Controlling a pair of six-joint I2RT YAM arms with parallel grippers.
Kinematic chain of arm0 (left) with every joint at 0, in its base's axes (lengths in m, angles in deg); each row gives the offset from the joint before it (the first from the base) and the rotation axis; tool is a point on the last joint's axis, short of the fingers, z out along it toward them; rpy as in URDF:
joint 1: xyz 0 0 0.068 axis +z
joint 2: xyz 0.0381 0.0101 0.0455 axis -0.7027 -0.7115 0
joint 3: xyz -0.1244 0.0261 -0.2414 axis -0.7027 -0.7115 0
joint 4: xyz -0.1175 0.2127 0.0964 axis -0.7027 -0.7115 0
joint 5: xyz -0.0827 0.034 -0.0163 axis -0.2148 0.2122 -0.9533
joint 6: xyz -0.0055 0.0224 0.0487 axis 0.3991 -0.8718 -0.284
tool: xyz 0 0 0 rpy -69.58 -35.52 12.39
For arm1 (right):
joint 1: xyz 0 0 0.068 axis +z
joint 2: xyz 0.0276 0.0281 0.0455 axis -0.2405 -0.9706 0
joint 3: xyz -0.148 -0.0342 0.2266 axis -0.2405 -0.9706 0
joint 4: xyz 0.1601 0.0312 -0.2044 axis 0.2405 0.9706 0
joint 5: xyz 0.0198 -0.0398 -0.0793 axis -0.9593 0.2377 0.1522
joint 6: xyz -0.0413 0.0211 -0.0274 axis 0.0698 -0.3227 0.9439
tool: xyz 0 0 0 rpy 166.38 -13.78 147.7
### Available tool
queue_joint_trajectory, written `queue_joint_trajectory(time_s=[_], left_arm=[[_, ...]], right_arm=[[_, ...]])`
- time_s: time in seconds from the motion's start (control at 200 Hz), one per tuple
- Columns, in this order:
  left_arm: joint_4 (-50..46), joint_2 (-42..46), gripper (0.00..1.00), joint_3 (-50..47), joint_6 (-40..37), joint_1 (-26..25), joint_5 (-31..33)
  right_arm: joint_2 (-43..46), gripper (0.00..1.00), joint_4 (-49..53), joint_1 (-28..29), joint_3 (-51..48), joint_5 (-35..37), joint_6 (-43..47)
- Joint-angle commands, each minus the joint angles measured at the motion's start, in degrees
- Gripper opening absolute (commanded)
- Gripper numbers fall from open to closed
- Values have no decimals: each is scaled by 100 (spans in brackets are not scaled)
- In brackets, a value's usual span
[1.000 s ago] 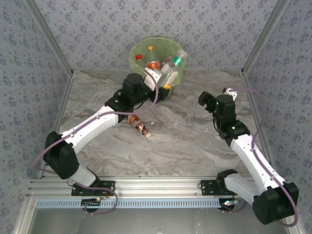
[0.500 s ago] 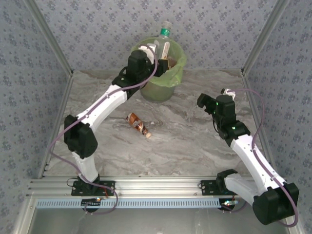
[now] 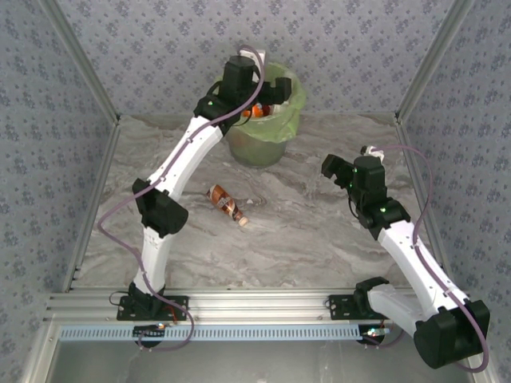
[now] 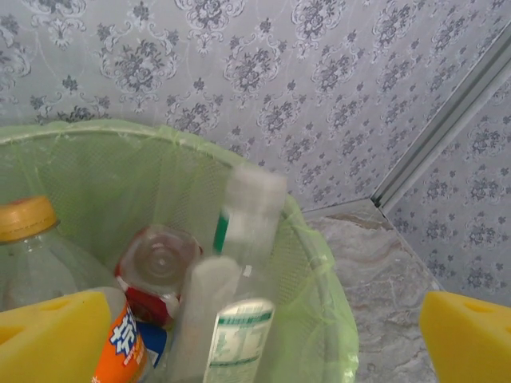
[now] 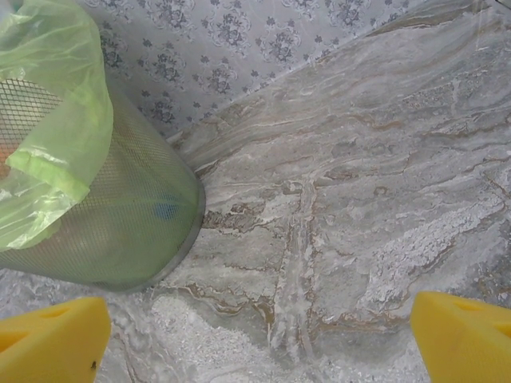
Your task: Put the plastic bottles in the bin
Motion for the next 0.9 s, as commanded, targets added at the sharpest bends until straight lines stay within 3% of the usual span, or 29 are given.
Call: queue_joint_trajectory(time_s=[0.0,0.305,0.595,0.894], left_arm=[[-125,447,99,-409,107,-43,-82],[1787,2305,99,-3463,132,-112,446],[2214,3571,99,-5193,424,-107,897],[1932,4539,99,-6376,690,-86,1370]], right_arm=[[147,99,160,18,-7,-72,25],[241,99,205,17,-77,-37,21],[391,99,50,41,-246,-370,198],[417,99,-342,94,-506,-723,284]])
